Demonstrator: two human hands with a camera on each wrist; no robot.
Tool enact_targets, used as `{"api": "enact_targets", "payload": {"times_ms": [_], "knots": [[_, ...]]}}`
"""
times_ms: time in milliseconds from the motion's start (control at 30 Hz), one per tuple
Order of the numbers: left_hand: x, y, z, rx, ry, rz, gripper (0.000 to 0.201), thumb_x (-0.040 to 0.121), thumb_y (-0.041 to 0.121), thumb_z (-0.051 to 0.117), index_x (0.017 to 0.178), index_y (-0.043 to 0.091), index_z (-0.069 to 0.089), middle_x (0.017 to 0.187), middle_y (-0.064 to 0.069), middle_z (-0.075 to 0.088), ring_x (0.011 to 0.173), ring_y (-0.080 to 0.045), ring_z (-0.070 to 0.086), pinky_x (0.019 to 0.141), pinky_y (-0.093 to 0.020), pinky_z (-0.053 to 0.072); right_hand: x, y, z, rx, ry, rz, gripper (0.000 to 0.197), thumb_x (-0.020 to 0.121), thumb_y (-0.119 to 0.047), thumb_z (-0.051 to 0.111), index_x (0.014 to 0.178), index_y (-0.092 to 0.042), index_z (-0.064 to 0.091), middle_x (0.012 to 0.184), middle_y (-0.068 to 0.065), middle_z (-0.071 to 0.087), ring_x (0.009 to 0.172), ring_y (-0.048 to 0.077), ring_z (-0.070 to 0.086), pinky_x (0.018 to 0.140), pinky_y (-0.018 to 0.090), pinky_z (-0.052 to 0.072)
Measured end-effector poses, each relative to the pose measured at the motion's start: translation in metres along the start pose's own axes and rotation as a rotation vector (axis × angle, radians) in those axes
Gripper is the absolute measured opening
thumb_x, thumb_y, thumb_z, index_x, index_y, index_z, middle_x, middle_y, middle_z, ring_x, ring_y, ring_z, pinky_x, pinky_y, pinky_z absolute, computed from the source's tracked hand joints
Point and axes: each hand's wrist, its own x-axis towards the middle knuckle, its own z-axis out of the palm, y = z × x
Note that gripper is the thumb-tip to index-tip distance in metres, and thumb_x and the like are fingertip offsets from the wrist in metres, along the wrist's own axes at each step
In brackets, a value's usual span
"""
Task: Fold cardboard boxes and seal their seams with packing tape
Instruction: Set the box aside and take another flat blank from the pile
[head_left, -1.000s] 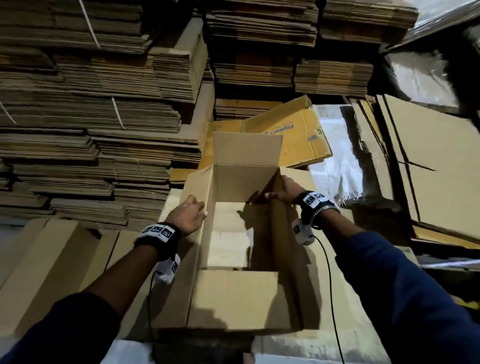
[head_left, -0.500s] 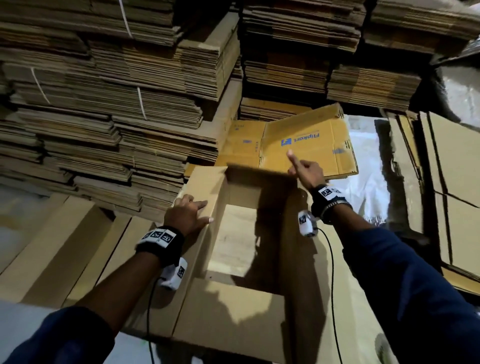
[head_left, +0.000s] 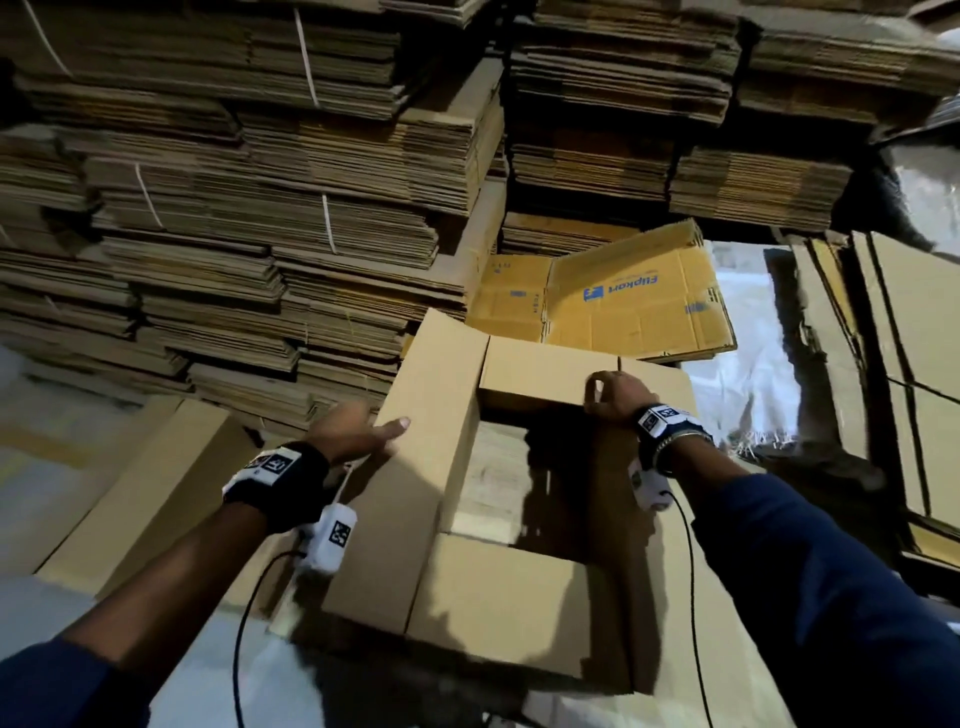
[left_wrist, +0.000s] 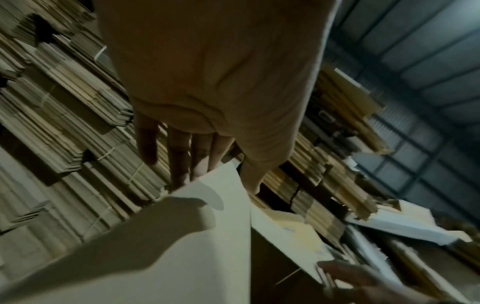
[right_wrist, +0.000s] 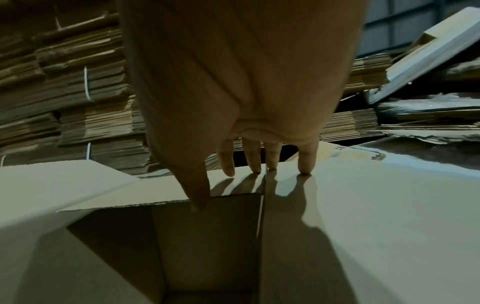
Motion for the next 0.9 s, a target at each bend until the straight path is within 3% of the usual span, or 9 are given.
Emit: {"api": "enact_targets", "payload": {"times_ms": [67, 133, 200, 300, 467, 567, 667, 800, 900], "knots": [[-0.029, 0.021, -0.019, -0.093, -0.028, 0.092, 0.056, 0.092, 0.069, 0.063, 0.128, 0.026, 0.068, 0.115, 0.007, 0.073, 0.099, -0.009, 0.069, 0.085, -0.03, 0.053, -0.019, -0.011, -0.004, 0.049, -0.012, 0.011, 0.043, 0.082, -0.047, 0.079, 0.118, -0.028, 0.063, 0.121, 0.016, 0.065, 0.115, 0.038, 0.064, 0.089, 0.036, 0.049], [-0.051, 0.045, -0.026, -0.143, -0.098, 0.211, 0.053, 0.098, 0.054, 0.065, 0.142, 0.025, 0.059, 0.129, 0.004, 0.069, 0.105, -0.006, 0.065, 0.083, -0.025, 0.049, -0.044, -0.025, -0.007, 0.085, 0.005, 0.024, 0.066, 0.09, -0.036, 0.079, 0.147, -0.016, 0.052, 0.136, 0.021, 0.061, 0.124, 0.039, 0.06, 0.095, 0.037, 0.047], [-0.073, 0.067, -0.021, -0.173, -0.185, 0.316, 0.056, 0.101, 0.047, 0.062, 0.15, 0.023, 0.051, 0.143, 0.001, 0.06, 0.114, -0.004, 0.058, 0.086, -0.021, 0.044, -0.066, -0.031, -0.004, 0.141, 0.029, 0.034, 0.085, 0.091, -0.034, 0.078, 0.16, -0.01, 0.032, 0.148, 0.022, 0.053, 0.133, 0.038, 0.054, 0.105, 0.039, 0.044], [-0.092, 0.088, 0.01, -0.149, -0.269, 0.433, 0.061, 0.103, 0.049, 0.058, 0.155, 0.021, 0.046, 0.155, -0.002, 0.05, 0.132, -0.01, 0.051, 0.098, -0.022, 0.041, -0.107, -0.038, -0.001, 0.206, 0.072, 0.067, 0.082, 0.092, -0.034, 0.078, 0.159, -0.011, 0.036, 0.151, 0.018, 0.052, 0.134, 0.035, 0.054, 0.107, 0.037, 0.044], [-0.099, 0.076, 0.082, 0.045, -0.308, 0.522, 0.069, 0.102, 0.057, 0.057, 0.158, 0.019, 0.042, 0.165, -0.002, 0.038, 0.151, -0.019, 0.037, 0.119, -0.029, 0.031, -0.193, -0.033, 0.018, 0.257, 0.152, 0.154, 0.071, 0.092, -0.029, 0.078, 0.152, -0.01, 0.047, 0.134, 0.02, 0.064, 0.119, 0.036, 0.063, 0.097, 0.037, 0.048], [-0.099, 0.056, 0.119, 0.265, -0.218, 0.598, 0.071, 0.103, 0.055, 0.056, 0.163, 0.024, 0.033, 0.174, -0.003, 0.016, 0.159, -0.018, 0.017, 0.124, -0.032, 0.019, -0.245, -0.02, 0.043, 0.254, 0.204, 0.259, 0.071, 0.09, -0.03, 0.079, 0.151, -0.007, 0.048, 0.143, 0.023, 0.056, 0.13, 0.038, 0.055, 0.109, 0.04, 0.043], [-0.102, 0.041, 0.143, 0.352, -0.161, 0.646, 0.072, 0.104, 0.055, 0.049, 0.166, 0.028, 0.023, 0.175, -0.003, 0.001, 0.162, -0.017, 0.003, 0.128, -0.038, 0.006, -0.289, -0.009, 0.062, 0.334, 0.236, 0.444, 0.086, 0.086, -0.034, 0.083, 0.153, -0.001, 0.041, 0.151, 0.025, 0.048, 0.138, 0.04, 0.048, 0.114, 0.045, 0.039], [-0.103, 0.034, 0.152, 0.323, -0.123, 0.665, 0.067, 0.106, 0.052, 0.047, 0.165, 0.029, 0.026, 0.175, -0.001, 0.001, 0.161, -0.016, -0.003, 0.128, -0.039, -0.005, -0.324, -0.017, 0.055, 0.447, 0.354, 0.577, 0.071, 0.09, -0.03, 0.079, 0.142, 0.006, 0.047, 0.135, 0.028, 0.061, 0.124, 0.042, 0.058, 0.099, 0.042, 0.046], [-0.103, 0.03, 0.158, 0.295, -0.093, 0.666, 0.064, 0.105, 0.053, 0.05, 0.163, 0.031, 0.033, 0.175, -0.001, 0.007, 0.162, -0.017, -0.001, 0.127, -0.043, -0.008, -0.337, -0.032, 0.034, 0.419, 0.483, 0.526, 0.061, 0.089, -0.026, 0.079, 0.136, 0.005, 0.056, 0.125, 0.027, 0.067, 0.116, 0.041, 0.063, 0.094, 0.041, 0.049]]}}
